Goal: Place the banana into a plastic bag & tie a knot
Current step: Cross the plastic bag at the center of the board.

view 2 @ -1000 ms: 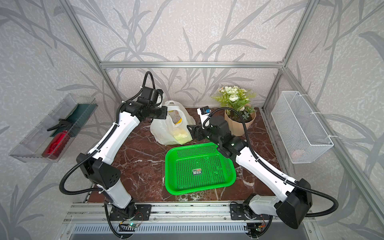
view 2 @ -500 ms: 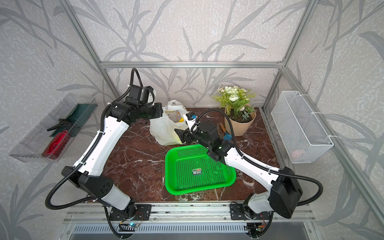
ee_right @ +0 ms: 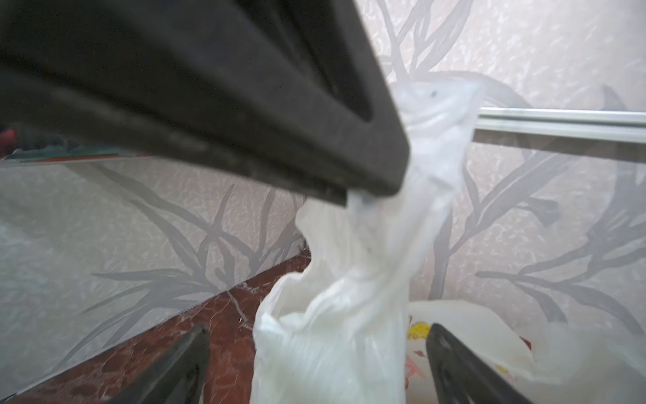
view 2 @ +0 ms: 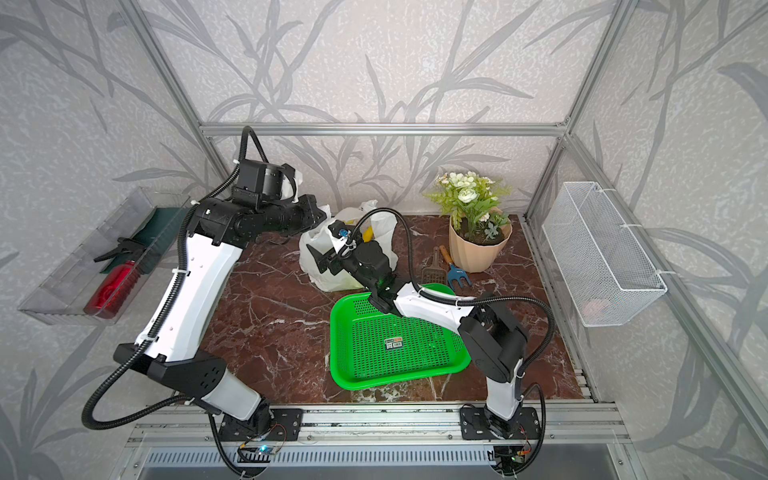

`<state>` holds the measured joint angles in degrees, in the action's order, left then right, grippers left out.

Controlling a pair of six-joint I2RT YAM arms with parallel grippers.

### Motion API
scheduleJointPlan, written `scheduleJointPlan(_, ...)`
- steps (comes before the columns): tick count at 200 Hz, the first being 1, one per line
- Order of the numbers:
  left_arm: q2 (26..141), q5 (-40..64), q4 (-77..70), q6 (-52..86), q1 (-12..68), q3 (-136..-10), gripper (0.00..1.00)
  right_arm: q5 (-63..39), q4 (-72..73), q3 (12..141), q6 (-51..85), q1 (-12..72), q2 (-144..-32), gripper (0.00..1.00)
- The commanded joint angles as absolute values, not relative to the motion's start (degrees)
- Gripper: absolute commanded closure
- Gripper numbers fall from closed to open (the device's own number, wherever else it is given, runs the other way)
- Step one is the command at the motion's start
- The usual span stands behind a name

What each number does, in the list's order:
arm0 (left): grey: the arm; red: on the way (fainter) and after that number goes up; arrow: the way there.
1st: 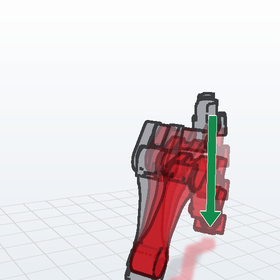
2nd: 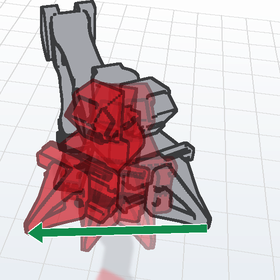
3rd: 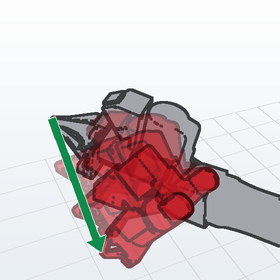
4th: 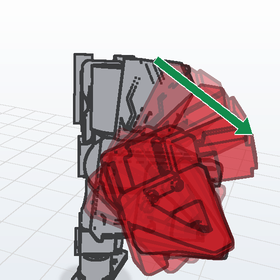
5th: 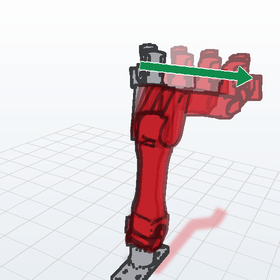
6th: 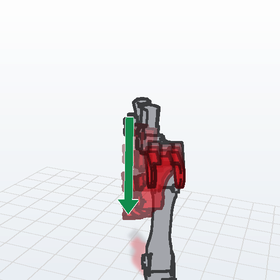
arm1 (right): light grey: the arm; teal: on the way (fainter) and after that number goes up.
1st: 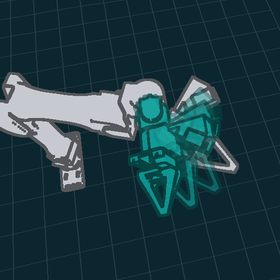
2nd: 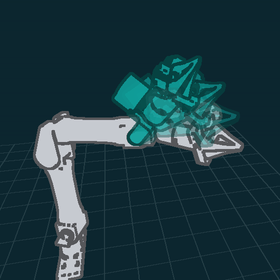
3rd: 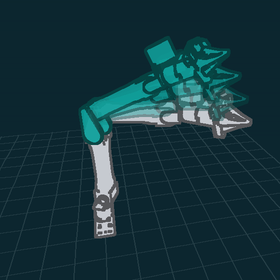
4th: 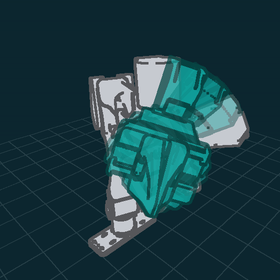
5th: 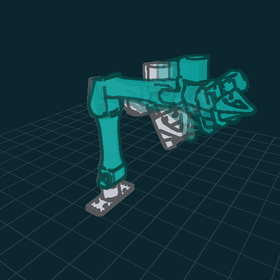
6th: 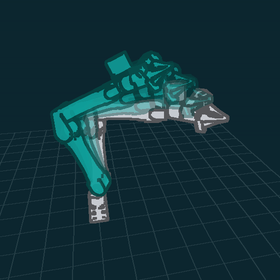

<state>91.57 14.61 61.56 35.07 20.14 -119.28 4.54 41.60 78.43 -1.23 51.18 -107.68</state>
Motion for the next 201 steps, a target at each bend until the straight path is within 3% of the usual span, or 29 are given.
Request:
scheduleJointPlan(1,91.77,17.72,63.58,38.22,19.69,-121.01,1.00,7.43,48.74,82.88,-0.66,51.67,-110.59,0.05)
scheduleJointPlan(28,91.85,19.24,63.56,38.87,19.69,-120.76,1.00,9.13,49.46,87.47,1.71,52.12,-114.84,0.12)
scheduleJointPlan(73,90.69,21.33,60.13,42.92,19.51,-119.37,1.00,10.71,50.90,91.82,8.63,52.05,-121.61,0.45)
scheduleJointPlan(121,88.23,23.33,57.57,48.17,19.03,-117.53,1.00,8.81,47.87,96.70,13.39,51.66,-128.68,0.66)
scheduleJointPlan(180,86.57,24.05,55.75,49.97,17.34,-116.03,1.00,10.79,44.47,92.87,14.19,51.59,-129.05,0.72)
scheduleJointPlan(201,86.35,23.82,55.85,49.99,16.89,-115.85,1.00,10.47,43.08,92.62,13.67,51.59,-128.55,0.79)
